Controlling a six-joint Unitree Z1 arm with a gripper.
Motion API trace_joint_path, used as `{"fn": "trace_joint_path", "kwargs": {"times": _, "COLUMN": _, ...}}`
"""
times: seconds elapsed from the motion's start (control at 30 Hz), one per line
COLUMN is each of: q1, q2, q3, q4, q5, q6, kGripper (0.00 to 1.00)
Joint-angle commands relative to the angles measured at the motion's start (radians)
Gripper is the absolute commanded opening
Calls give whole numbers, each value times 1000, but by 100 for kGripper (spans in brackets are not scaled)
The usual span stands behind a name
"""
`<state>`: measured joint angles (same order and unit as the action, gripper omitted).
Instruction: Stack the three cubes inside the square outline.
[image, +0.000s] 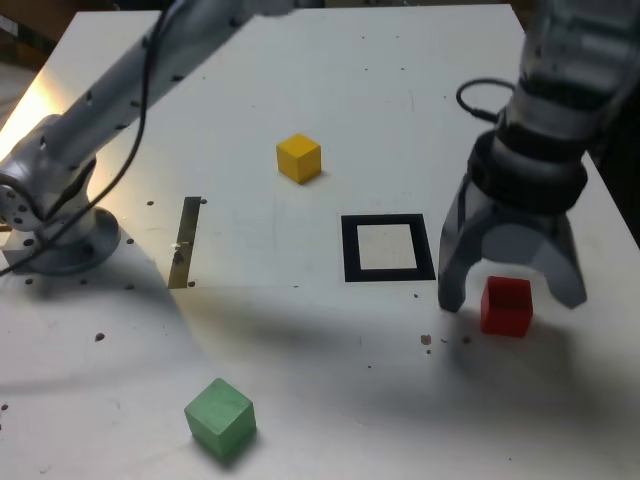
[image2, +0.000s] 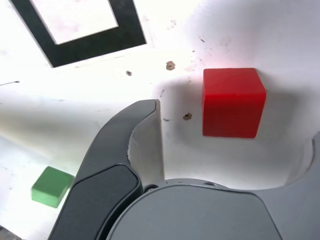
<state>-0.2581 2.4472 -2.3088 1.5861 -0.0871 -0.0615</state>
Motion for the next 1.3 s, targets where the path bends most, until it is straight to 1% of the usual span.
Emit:
{"fn": "trace_joint_path", "kwargs": {"times": 0.0, "q1": -2, "q2": 14, "q3": -11, "q4": 11, "q5": -5, "q6": -1, "kGripper": 91}}
{"fn": "trace_joint_path", "kwargs": {"times": 0.1, "q1": -2, "q2": 36, "q3": -24, "q4": 11, "q5": -11, "q6": -2, "kGripper": 84}}
{"fn": "trace_joint_path", "kwargs": {"times": 0.2, "q1": -2, "q2": 52, "q3": -36, "q4": 9, "q5": -15, "q6": -4, "kGripper": 74}}
{"fn": "trace_joint_path", "kwargs": {"times": 0.27, "q1": -2, "q2": 58, "q3": -43, "q4": 8, "q5": -12, "q6": -8, "kGripper": 64}}
{"fn": "trace_joint_path", "kwargs": {"times": 0.37, "q1": -2, "q2": 59, "q3": -50, "q4": 4, "q5": 0, "q6": -14, "kGripper": 46}}
{"fn": "trace_joint_path", "kwargs": {"times": 0.47, "q1": -2, "q2": 59, "q3": -53, "q4": -1, "q5": 10, "q6": -15, "kGripper": 35}}
{"fn": "trace_joint_path", "kwargs": {"times": 0.53, "q1": -2, "q2": 60, "q3": -53, "q4": -2, "q5": 10, "q6": -14, "kGripper": 33}}
{"fn": "trace_joint_path", "kwargs": {"times": 1.0, "q1": -2, "q2": 63, "q3": -33, "q4": 1, "q5": 5, "q6": -12, "kGripper": 33}}
{"fn": "trace_joint_path", "kwargs": {"times": 1.13, "q1": 4, "q2": 19, "q3": 29, "q4": 0, "q5": 18, "q6": -10, "kGripper": 33}}
{"fn": "trace_joint_path", "kwargs": {"times": 1.27, "q1": 28, "q2": -64, "q3": 149, "q4": -11, "q5": 34, "q6": -8, "kGripper": 33}}
